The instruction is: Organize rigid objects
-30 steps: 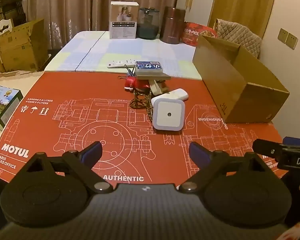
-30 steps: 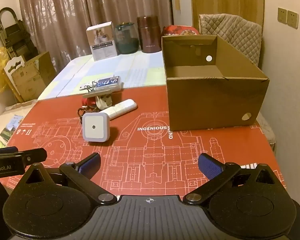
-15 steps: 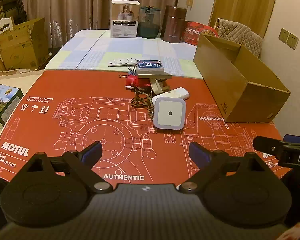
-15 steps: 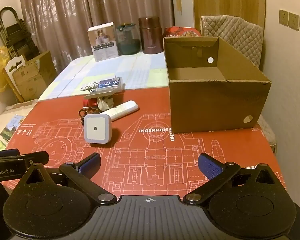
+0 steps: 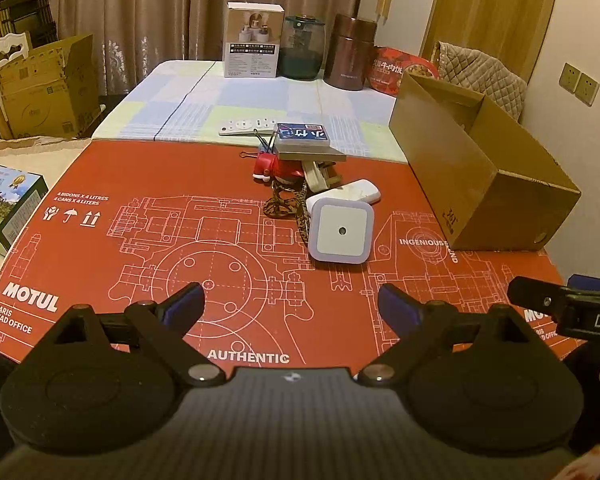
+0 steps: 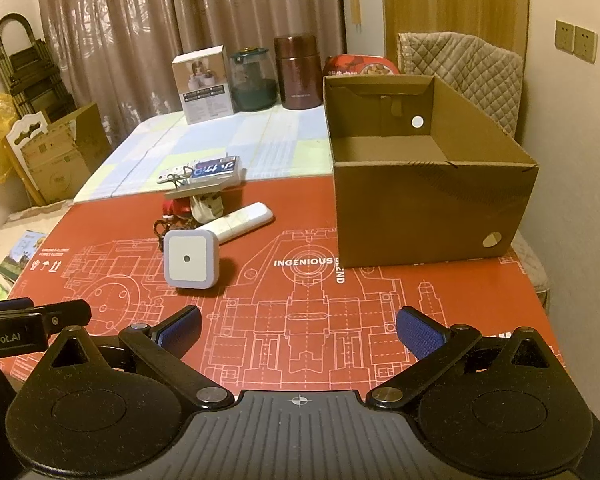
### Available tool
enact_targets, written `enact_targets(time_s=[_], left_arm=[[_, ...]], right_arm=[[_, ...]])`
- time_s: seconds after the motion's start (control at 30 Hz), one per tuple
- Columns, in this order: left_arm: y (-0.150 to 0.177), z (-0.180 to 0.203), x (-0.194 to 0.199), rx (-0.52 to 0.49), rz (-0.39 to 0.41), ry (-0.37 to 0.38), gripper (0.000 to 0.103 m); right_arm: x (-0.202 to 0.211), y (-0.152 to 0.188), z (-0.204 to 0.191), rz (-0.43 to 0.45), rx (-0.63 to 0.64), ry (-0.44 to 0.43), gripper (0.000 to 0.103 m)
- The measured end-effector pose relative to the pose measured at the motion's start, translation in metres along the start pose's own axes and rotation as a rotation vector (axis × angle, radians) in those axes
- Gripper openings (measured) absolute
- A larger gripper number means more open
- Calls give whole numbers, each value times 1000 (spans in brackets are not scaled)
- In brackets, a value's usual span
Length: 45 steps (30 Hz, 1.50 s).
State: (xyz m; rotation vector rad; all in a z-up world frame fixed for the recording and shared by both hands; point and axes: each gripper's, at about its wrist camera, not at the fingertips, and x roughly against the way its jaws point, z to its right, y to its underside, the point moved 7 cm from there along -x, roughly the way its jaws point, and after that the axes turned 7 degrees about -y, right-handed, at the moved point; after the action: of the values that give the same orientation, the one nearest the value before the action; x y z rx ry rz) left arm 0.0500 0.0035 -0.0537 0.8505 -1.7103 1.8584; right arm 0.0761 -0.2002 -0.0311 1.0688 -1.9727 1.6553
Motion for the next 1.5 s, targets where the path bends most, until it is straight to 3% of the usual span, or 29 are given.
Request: enact_targets(time_s=[1.5], left_arm=[[-3,1,1,16,3,12,91]], right_arm=[[2,0,1,1,0,6,101]])
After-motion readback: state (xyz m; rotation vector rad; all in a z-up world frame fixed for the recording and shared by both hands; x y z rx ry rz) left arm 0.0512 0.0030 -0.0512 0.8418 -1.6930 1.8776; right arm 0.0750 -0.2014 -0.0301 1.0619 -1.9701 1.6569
